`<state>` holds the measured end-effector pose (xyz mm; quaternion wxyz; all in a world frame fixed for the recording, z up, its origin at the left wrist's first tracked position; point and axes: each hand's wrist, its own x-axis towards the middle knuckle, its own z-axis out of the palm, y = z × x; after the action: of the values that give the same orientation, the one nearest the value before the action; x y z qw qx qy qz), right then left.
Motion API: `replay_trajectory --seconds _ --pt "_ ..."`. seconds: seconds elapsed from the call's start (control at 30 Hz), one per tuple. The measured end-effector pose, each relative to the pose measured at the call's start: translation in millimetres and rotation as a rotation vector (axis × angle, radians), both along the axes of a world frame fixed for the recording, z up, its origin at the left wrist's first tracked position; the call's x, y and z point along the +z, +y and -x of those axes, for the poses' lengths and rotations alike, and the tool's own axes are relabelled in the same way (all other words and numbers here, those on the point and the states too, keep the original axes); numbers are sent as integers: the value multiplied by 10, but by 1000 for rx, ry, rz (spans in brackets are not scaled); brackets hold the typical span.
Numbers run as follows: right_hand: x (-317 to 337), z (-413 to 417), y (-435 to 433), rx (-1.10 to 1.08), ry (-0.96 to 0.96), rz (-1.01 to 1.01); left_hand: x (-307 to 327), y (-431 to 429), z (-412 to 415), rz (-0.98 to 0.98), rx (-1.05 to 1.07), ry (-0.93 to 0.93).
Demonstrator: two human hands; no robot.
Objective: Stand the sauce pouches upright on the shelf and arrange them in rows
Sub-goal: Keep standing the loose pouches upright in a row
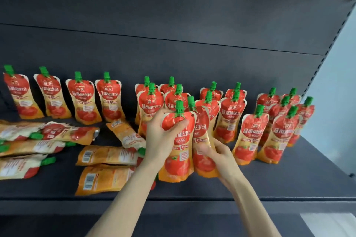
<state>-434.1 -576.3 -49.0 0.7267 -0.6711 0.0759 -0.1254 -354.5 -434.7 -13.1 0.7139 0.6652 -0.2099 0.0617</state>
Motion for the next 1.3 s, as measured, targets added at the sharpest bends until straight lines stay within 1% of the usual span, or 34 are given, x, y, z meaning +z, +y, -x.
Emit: replay_trajectory --seconds 0.1,0.2,0.3,0.37,0.5,0.6,0.73,0.83,0.93,1.2,1.3 --pt "30 -10 -95 -93 -78 143 41 -65 -78 18 -4 -8" --pt "59 -39 -235 -198 -142 169 154 -94 -206 52 -8 -25" --pt "43 -78 -337 -211 -190 198 231 -114 -346 30 -6 -66" --pt "-13 -126 -362 -192 -187 207 189 -127 -423 7 -26 -52" --pt "-221 -217 -372 -171 -135 176 -44 -138 -481 -36 -95 39" --pt "-289 -248 -390 -163 -107 158 -171 -117 -490 -37 -186 116" --pt "-328 -272 -383 -145 -82 223 -334 -33 -473 -197 -287 159" --pt "-394 -283 -403 -205 -70 271 -465 22 -455 -275 -271 121" --pt "-413 -286 -453 -237 -74 300 -515 25 -478 -273 -228 86" --pt "-407 -274 -459 -217 -69 343 -558 2 -439 -286 -156 42" --pt "-406 -262 -436 -243 -49 408 -555 -13 -397 -307 -126 36"
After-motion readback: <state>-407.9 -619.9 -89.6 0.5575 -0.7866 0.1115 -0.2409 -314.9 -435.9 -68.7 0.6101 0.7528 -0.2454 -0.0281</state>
